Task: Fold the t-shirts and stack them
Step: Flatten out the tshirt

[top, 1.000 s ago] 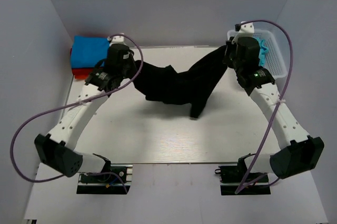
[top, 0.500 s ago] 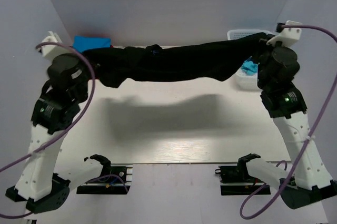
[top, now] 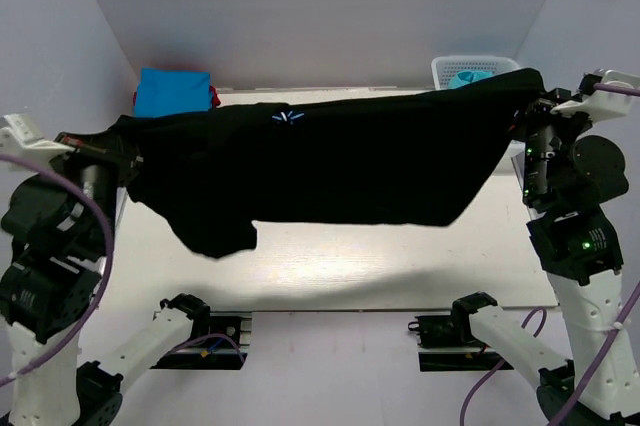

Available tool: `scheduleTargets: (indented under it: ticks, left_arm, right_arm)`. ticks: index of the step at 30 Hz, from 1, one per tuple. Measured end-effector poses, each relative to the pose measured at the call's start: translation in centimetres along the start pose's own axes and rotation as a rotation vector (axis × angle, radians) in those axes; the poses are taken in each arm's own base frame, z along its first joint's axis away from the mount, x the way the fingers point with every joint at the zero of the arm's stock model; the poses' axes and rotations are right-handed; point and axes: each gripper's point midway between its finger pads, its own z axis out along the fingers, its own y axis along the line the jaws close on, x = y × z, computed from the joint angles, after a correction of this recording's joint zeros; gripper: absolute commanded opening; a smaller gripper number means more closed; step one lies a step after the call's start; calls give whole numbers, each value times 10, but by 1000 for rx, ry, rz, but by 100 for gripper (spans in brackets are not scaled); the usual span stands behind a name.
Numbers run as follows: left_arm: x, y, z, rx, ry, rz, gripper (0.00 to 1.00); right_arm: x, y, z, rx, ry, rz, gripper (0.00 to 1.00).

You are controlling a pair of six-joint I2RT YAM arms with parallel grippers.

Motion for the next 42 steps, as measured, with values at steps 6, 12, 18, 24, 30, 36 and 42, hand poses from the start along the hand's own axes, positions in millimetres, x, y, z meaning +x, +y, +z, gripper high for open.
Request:
scheduleTargets:
  ticks: [6,12,18,24,30,36,42]
  left_arm:
    - [69,15,42,-104,130,109,0]
    - [210,88,108,-385,373,365,0]
    - [324,178,139,-580,610,507,0]
    - [349,201,207,-603,625,469,0]
    - [379,212,300,-602,651,448,65]
    - [400,234,331,-600,739,445,99]
    - [380,235,290,-628,818,448,99]
  right_arm:
    - [58,9,20,10,125,-49,0]
    - [187,30,57,8,397,-152,0]
    - [312,40,85,-2,672,-268,0]
    - [380,53,139,0,787,-303,0]
    - [407,74,216,3,771,-312,62]
    - [426,87,255,4,777,-342,90]
    - [412,81,213,-33,864,-320,90]
